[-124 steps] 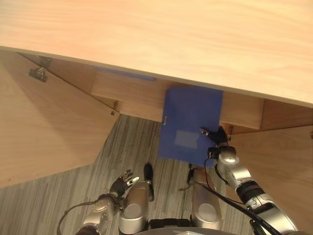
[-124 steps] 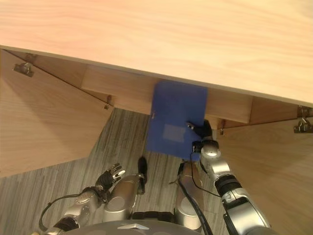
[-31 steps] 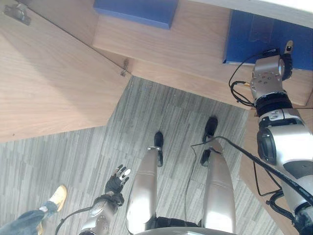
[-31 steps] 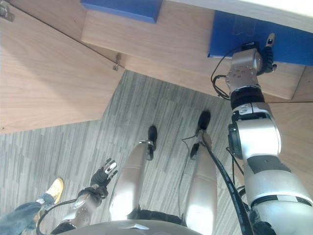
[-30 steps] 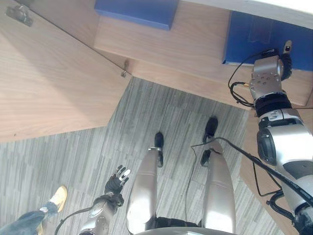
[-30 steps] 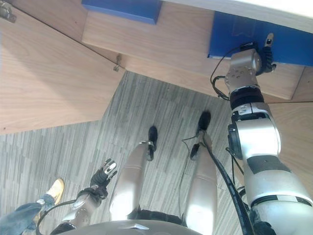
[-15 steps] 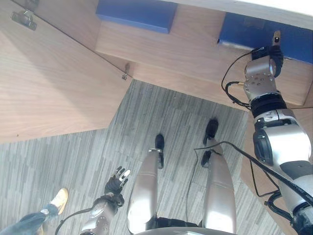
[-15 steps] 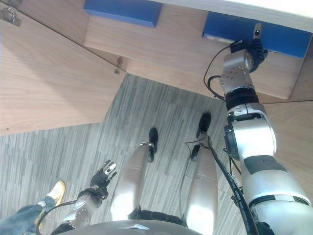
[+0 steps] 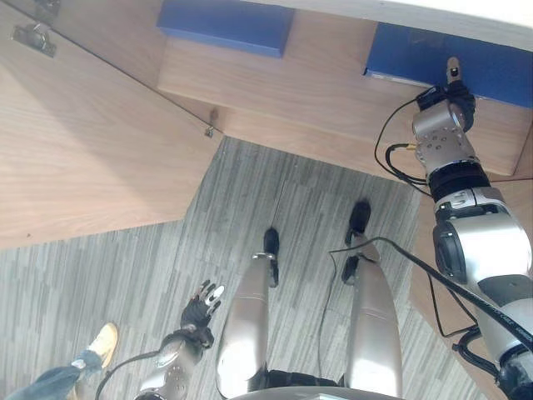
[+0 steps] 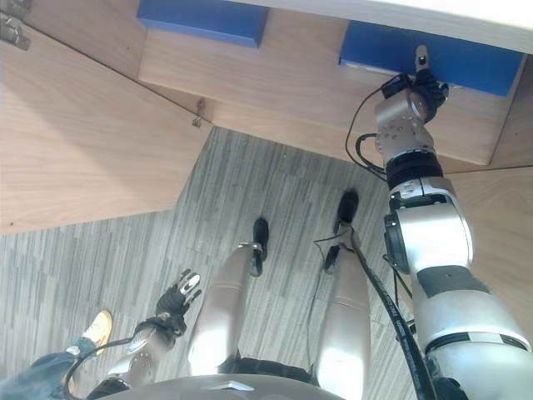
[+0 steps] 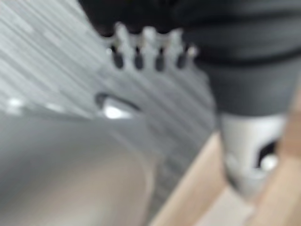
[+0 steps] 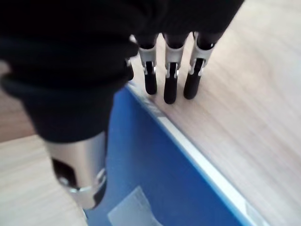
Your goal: Put the empty folder in the office cabinet
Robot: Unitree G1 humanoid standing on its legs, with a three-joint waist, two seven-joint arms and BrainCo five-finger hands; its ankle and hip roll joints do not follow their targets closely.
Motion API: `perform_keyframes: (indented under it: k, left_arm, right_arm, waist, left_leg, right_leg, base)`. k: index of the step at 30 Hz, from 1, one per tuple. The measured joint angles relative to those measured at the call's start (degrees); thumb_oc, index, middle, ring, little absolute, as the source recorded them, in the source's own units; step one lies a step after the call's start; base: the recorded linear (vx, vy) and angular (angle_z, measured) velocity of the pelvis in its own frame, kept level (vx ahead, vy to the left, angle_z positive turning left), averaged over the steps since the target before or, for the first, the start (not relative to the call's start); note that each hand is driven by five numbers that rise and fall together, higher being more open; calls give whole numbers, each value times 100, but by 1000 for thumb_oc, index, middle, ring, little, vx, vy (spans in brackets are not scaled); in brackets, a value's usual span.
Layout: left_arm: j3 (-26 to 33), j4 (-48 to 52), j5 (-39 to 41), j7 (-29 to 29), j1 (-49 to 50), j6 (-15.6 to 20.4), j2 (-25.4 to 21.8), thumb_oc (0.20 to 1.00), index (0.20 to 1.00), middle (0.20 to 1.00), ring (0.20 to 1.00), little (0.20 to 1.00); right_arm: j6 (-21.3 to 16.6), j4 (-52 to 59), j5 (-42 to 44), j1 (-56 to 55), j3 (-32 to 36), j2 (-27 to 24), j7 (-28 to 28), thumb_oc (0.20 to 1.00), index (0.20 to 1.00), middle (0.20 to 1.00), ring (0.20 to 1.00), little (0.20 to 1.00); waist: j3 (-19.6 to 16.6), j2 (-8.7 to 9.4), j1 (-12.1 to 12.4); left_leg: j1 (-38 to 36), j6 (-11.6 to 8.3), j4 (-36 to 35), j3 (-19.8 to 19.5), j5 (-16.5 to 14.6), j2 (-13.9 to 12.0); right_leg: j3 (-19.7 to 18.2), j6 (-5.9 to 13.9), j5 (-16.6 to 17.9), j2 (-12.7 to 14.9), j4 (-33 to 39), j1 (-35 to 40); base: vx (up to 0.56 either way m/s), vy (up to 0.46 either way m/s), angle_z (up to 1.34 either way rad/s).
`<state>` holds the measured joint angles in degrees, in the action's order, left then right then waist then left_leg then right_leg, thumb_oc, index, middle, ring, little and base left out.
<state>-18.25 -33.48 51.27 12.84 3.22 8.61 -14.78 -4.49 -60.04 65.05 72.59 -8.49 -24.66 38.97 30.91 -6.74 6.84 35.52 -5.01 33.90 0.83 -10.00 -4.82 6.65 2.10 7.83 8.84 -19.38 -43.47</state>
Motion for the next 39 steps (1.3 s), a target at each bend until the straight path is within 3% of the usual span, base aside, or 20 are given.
perform_keyframes:
  k: [6,7,8,9,10,11,12,14,16,17,19,20,22,24,25,26,31,34,38,39]
  left_arm:
    - [-236,65,5,-392,-344,-228,6,1000,1000,1000,1000,1000]
    - [-249,212,5,-497,-342,-238,-40,1000,1000,1000,1000,1000]
    - [-249,212,5,-497,-342,-238,-40,1000,1000,1000,1000,1000]
    - [-281,166,7,-651,-562,-305,-71,1000,1000,1000,1000,1000]
    - [-281,166,7,-651,-562,-305,-71,1000,1000,1000,1000,1000]
    - [-424,162,7,-753,-758,-416,-30,1000,1000,1000,1000,1000]
    - [-424,162,7,-753,-758,-416,-30,1000,1000,1000,1000,1000]
    - [-427,162,7,-1037,-1396,-534,204,1000,1000,1000,1000,1000]
    - [-427,162,7,-1037,-1396,-534,204,1000,1000,1000,1000,1000]
    - [-399,34,7,-1272,-2096,-593,324,1000,1000,1000,1000,1000]
    - [-352,-14,7,-1357,-2260,-602,402,1000,1000,1000,1000,1000]
    - [-367,-74,7,-1497,-2446,-619,502,1000,1000,1000,1000,1000]
    - [-356,-269,6,-1624,-2535,-643,624,1000,1000,1000,1000,1000]
    - [-334,-483,7,-1790,-2633,-662,700,1000,1000,1000,1000,1000]
    - [-314,-482,6,-1860,-2676,-662,686,1000,1000,1000,1000,1000]
    - [-299,-499,7,-1901,-2637,-672,661,1000,1000,1000,1000,1000]
    - [-394,-990,2,-1989,-2695,-760,573,1000,1000,1000,1000,1000]
    - [-481,-908,-75,-1754,-2452,-378,421,1000,1000,1000,1000,1000]
    - [-437,-914,-115,-1715,-2210,-312,403,1000,1000,1000,1000,1000]
    - [-436,-911,-294,-1735,-1940,-322,383,1000,1000,1000,1000,1000]
  right_arm:
    - [180,-354,-7,18,-265,-3,415,1000,1000,1000,1000,1000]
    - [137,-367,-111,-16,-246,9,459,1000,1000,1000,1000,1000]
    - [137,-367,-111,-16,-246,9,459,1000,1000,1000,1000,1000]
    - [-23,-366,-387,-133,-272,55,474,1000,1000,1000,1000,1000]
    - [-23,-366,-387,-133,-272,55,474,1000,1000,1000,1000,1000]
    - [-95,-258,-735,-308,-261,240,477,1000,1000,1000,1000,1000]
    - [-95,-258,-735,-308,-261,240,477,1000,1000,1000,1000,1000]
    - [-40,-247,-1058,-774,-285,605,653,1000,1000,1000,1000,1000]
    - [-40,-247,-1058,-774,-285,605,653,1000,1000,1000,1000,1000]
    - [193,-293,-1406,-1255,-504,994,663,1000,1000,1000,1000,1000]
    - [232,-299,-1557,-1405,-575,1112,656,1000,1000,1000,1000,1000]
    - [243,-289,-1956,-1508,-867,1109,534,1000,1000,1000,1000,1000]
    - [235,-174,-2363,-1660,-1009,1069,319,1000,1000,1000,1000,1000]
    - [161,557,-3308,-2197,-1362,1048,-211,1000,1000,1000,1000,1000]
    - [147,790,-3520,-2350,-1452,1025,-453,1000,1000,1000,1000,1000]
    - [111,993,-3713,-2486,-1588,987,-733,1000,1000,1000,1000,1000]
    - [-28,1344,-3925,-3354,-2128,957,-1822,1000,1000,1000,1000,1000]
    - [-67,1966,-3922,-4377,-2102,888,-2036,1000,1000,1000,1000,1000]
    - [-56,1990,-3968,-5068,-2014,855,-2101,1000,1000,1000,1000,1000]
    - [-130,1991,-3970,-5691,-1994,848,-2091,1000,1000,1000,1000,1000]
  waist:
    - [-155,26,-7]
    - [-174,33,6]
    - [-174,33,6]
    - [-276,146,-38]
    - [-276,146,-38]
    - [-286,134,-111]
    - [-286,134,-111]
    - [-322,185,-309]
    - [-322,185,-309]
    - [-392,323,-481]
    - [-409,355,-569]
    - [-412,372,-748]
    - [-410,378,-822]
    - [-464,501,-986]
    - [-486,555,-1026]
    - [-515,654,-1081]
    - [-384,919,-1110]
    - [-322,1175,-1116]
    - [-311,1329,-1175]
    - [-317,1455,-1260]
  left_leg:
    - [-3,135,-32,18,-16,-8]
    - [-22,141,-48,118,12,-175]
    - [-22,141,-48,118,12,-175]
    - [-53,61,-45,61,97,-59]
    - [-53,61,-45,61,97,-59]
    - [-240,48,-290,113,186,-76]
    - [-240,48,-290,113,186,-76]
    - [-487,162,-430,311,246,12]
    - [-487,162,-430,311,246,12]
    - [-453,357,-349,488,221,109]
    - [-446,464,-332,596,220,148]
    - [-467,572,-272,681,236,270]
    - [-502,685,-223,742,168,327]
    - [-688,976,-438,991,226,401]
    - [-705,1031,-547,1047,299,427]
    - [-748,1045,-702,1066,381,570]
    - [-1322,1035,-909,1189,415,781]
    - [-1610,1084,-1075,1241,412,839]
    - [-1806,1099,-1188,1252,417,901]
    - [-2049,1187,-1181,1283,346,924]
  right_leg:
    - [26,92,17,-43,462,227]
    - [12,62,-228,-136,-630,-32]
    - [12,62,-228,-136,-630,-32]
    - [0,-209,-703,-219,-892,117]
    - [0,-209,-703,-219,-892,117]
    - [17,-238,-461,-257,-559,384]
    - [17,-238,-461,-257,-559,384]
    - [-138,-62,-198,-211,-27,733]
    - [-138,-62,-198,-211,-27,733]
    - [-281,21,-28,-132,330,823]
    - [-293,76,9,-64,492,883]
    - [-350,176,128,14,782,1016]
    - [-388,249,270,69,929,1151]
    - [-492,488,-20,168,971,1245]
    - [-428,467,-33,115,579,1159]
    - [-514,331,75,96,503,1247]
    - [-665,376,261,246,986,1902]
    - [-685,463,317,292,1456,2346]
    - [-613,491,337,357,1771,2647]
    - [-620,559,383,387,1884,2950]
  base:
    - [-53,23,-7]
    - [-67,79,-12]
    - [-97,121,-7]
    - [-30,42,5]
    - [-92,104,-3]
    - [-62,62,-8]
    - [-113,115,-20]
    - [-128,122,-20]
    - [-71,72,-12]
    - [-66,74,-17]
    - [-200,217,-23]
    - [-280,310,-20]
    - [-133,155,-14]
    - [-251,181,-35]
    - [-302,207,-10]
    - [-132,117,7]
    - [-188,131,1]
    - [-156,99,-7]
    - [-86,70,0]
    - [-216,80,-6]
